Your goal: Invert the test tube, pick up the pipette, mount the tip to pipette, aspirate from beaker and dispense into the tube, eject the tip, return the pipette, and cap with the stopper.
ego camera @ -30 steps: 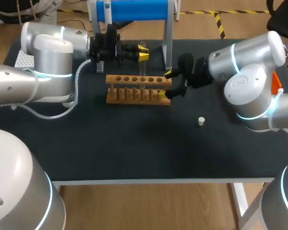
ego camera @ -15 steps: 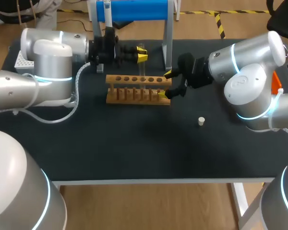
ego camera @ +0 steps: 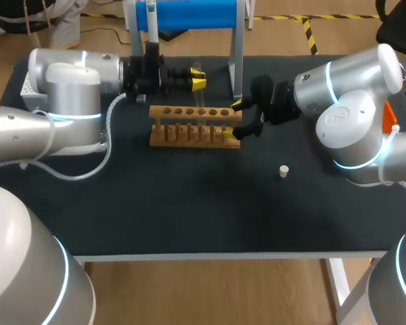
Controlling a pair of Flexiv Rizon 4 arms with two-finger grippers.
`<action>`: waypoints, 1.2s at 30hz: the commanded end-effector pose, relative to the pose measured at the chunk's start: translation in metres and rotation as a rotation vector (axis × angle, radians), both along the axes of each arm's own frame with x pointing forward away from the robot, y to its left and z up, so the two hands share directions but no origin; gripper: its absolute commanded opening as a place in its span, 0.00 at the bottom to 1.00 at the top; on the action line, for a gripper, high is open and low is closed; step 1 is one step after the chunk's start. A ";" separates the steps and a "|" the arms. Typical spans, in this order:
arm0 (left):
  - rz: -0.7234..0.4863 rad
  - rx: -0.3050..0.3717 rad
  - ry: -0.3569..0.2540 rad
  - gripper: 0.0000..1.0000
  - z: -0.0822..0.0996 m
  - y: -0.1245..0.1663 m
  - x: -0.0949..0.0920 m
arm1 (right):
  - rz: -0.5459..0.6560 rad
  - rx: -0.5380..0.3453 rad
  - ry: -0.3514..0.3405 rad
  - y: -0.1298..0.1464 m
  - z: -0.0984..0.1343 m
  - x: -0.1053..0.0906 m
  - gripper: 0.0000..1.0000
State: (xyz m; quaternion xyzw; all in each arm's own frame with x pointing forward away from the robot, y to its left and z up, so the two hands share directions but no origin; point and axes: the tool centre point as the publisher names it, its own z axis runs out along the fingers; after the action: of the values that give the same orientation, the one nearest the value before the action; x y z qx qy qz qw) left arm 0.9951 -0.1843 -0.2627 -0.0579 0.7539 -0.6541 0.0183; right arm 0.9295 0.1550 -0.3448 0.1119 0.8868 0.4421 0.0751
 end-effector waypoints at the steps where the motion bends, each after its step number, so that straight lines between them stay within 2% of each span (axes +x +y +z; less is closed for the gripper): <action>1: -0.002 -0.008 -0.002 0.00 -0.003 0.002 0.001 | 0.001 -0.001 0.002 -0.001 0.000 0.000 1.00; 36: -0.022 0.036 -0.046 0.00 -0.008 -0.006 0.000 | 0.001 -0.001 0.002 -0.001 0.000 0.000 1.00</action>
State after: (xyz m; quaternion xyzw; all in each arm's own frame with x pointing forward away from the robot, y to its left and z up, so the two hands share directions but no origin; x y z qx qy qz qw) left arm 0.9939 -0.1898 -0.2701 -0.0342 0.7647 -0.6428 0.0295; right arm 0.9295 0.1550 -0.3448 0.1119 0.8868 0.4421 0.0751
